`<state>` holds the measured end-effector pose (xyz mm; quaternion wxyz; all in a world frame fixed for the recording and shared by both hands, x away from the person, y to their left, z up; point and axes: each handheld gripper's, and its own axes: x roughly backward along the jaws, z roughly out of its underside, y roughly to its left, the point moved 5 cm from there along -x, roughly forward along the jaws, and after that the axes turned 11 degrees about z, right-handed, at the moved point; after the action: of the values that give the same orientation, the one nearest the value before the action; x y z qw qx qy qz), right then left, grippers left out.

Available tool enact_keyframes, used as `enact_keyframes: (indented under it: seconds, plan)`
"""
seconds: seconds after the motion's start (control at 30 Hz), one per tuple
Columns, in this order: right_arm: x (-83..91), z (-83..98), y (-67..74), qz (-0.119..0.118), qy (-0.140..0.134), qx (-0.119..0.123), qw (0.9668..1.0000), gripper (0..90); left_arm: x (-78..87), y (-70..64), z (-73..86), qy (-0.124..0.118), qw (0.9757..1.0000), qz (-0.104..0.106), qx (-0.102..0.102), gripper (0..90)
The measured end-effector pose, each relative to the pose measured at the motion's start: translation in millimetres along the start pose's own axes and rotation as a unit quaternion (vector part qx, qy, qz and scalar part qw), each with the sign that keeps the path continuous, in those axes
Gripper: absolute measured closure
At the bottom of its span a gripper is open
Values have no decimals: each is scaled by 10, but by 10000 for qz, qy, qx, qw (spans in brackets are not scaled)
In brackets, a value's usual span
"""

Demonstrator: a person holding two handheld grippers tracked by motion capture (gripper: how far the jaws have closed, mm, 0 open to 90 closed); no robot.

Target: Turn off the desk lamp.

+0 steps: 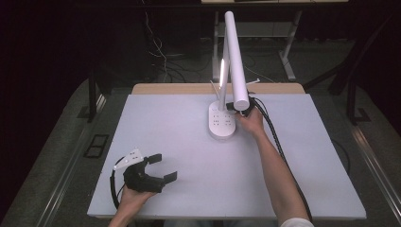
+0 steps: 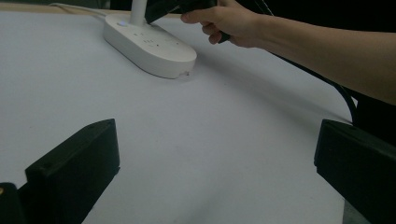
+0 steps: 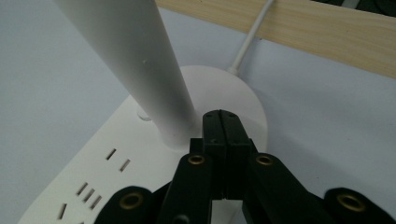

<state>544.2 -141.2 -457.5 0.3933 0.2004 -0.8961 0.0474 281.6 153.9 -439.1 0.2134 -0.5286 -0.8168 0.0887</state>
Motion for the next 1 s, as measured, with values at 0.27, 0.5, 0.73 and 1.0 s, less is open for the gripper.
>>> enact_keyframes:
  seconds: [0.27,0.5,0.73,1.0]
  plan:
    - [-5,2,-2,-1,8,-24,10000,900,7,4,-1,-6,10000,-8,2,0]
    - [5,-8,5,0,-12,54,10000,900,-3,16,1,25,10000,-7,4,0]
    - [7,-1,5,-44,9,-21,10000,900,-3,6,0,15,10000,-2,-6,0]
    - [-4,12,21,42,-33,3,10000,900,-3,-2,0,16,10000,-7,-22,0]
